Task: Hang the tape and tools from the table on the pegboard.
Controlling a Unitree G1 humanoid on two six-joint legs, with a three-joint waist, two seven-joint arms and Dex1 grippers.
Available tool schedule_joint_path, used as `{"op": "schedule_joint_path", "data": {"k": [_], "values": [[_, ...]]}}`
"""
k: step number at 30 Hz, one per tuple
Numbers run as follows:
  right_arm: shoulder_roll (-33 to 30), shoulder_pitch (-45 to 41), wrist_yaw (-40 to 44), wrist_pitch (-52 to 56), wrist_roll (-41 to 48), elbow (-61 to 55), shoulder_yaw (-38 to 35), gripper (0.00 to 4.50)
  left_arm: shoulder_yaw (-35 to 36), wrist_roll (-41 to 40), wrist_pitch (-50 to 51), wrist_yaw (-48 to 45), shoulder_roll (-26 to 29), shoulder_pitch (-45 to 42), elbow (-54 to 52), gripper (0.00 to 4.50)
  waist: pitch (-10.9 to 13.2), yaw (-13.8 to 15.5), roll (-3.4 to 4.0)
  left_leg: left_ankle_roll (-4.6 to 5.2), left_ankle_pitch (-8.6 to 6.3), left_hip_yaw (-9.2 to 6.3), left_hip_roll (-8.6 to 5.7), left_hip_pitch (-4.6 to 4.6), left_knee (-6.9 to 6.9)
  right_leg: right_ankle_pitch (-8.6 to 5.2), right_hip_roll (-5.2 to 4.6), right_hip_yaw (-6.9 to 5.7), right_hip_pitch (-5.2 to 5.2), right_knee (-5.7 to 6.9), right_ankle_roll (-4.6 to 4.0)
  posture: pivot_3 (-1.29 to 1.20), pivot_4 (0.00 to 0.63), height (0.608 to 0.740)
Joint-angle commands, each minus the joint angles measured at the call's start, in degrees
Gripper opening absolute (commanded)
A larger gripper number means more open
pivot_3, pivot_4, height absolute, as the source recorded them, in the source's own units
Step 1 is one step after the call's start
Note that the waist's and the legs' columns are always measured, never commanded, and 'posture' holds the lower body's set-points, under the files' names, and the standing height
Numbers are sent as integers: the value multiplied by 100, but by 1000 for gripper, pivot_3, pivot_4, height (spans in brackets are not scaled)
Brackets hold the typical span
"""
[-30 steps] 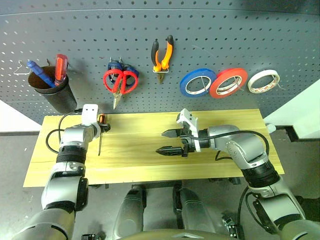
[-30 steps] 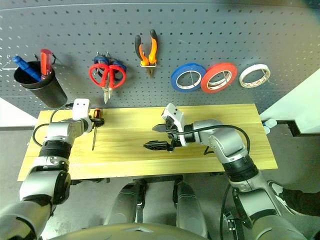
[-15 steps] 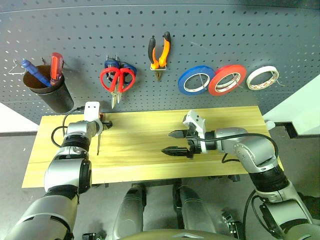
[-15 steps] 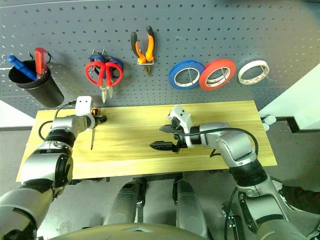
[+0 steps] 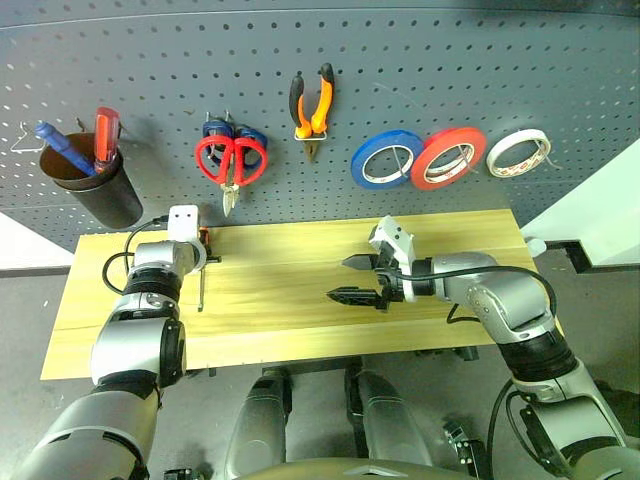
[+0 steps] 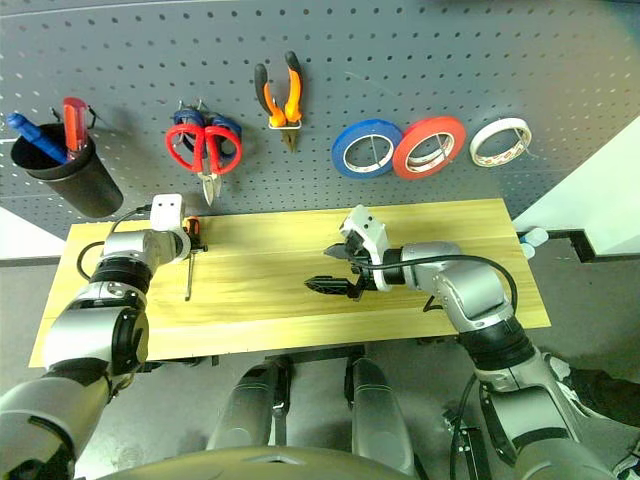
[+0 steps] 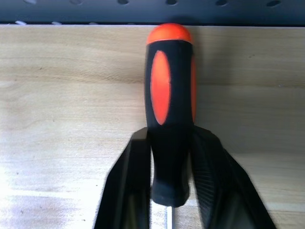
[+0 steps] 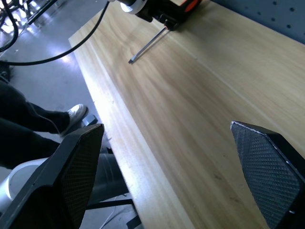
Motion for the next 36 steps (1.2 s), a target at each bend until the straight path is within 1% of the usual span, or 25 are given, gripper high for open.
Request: {"op": "schedule_joint_path", "data": {"k": [1,5,6,8,11,16,19,20,22,24,25,29,31,36], "values": [[1,-80,99,-157,-13,-8,-16,4500,117,-115,531,74,-45,277,-167,728,0,-43,0,0,0,0,0,0,0,0,-1,0,0,0,0,92,332,740],[8,-128,178,-337,-121,150,14,4500,33,-176,1279,-79,-85,712,-1111,728,-1,-74,1,-1,0,2,-2,0,-2,2,-2,3,0,0,-3,88,304,740],[26,-159,198,-382,-133,208,8,4500,17,-214,1548,-121,-89,857,-1515,728,-1,-72,1,-1,0,2,-3,0,-3,6,-2,3,0,0,-9,88,283,740],[26,-218,273,-448,-121,264,-24,4500,-28,-376,2078,-283,-105,1269,-2666,728,-5,-90,2,-1,0,1,-4,0,-3,7,-2,3,0,0,-11,90,260,740],[-31,-252,439,-565,-96,305,-65,4500,-122,-526,2622,-482,-67,1798,-3980,728,-5,-65,1,-3,0,1,-7,-4,-3,9,-4,4,-2,-1,-10,99,237,740],[-113,-244,712,-696,40,243,-216,4500,-372,-691,2956,-850,139,2627,-5678,728,-15,-45,-13,-10,5,-1,-14,-8,-3,10,-11,2,-1,-2,-11,108,200,740],[-162,-245,846,-730,138,178,-313,4500,-603,-725,2900,-1105,451,3162,-6658,728,-21,-44,-18,-13,6,-2,-15,-9,-3,11,-19,3,-1,-4,-12,113,186,740],[-163,-257,877,-726,178,176,-351,4500,-664,-771,2754,-1253,557,3355,-6966,728,-25,-43,-17,-15,7,-2,-15,-9,-3,12,-19,3,-1,-4,-13,119,172,740],[-170,-271,1010,-794,319,114,-476,4500,-563,-906,2492,-1455,650,3772,-7617,728,-66,-47,-27,-16,7,-1,-18,-10,-3,12,-25,3,-1,-6,-14,133,152,740],[-194,-274,1136,-824,449,21,-568,4500,-295,-1089,1944,-1669,569,4121,-8063,728,-137,-36,-31,-16,7,1,-14,-11,-13,12,-36,4,-2,-14,-14,143,140,740],[-190,-286,1181,-839,501,-8,-605,4500,-145,-1152,1564,-1750,490,4292,-8222,728,-160,-34,-34,-16,8,1,-19,-10,-17,12,-56,0,-3,-15,-14,157,122,740],[-158,-349,1310,-971,618,-71,-675,4500,191,-1233,401,-2052,387,4993,-8681,728,-328,-35,-45,-16,8,2,-30,-13,-29,12,-69,-9,7,-48,-15,188,92,740],[-154,-419,1397,-1005,687,-67,-688,4500,206,-937,-398,-2120,495,5397,-8748,728,-437,-33,-46,-16,8,9,-32,-11,-44,16,-71,-6,12,-76,-13,204,80,740],[-133,-757,1684,-1119,727,158,-630,4500,568,-1429,-1480,-2661,342,6027,-9145,728,-636,109,-51,-16,8,43,-37,-5,-62,16,-64,-2,14,-93,-13,237,46,740]]}}
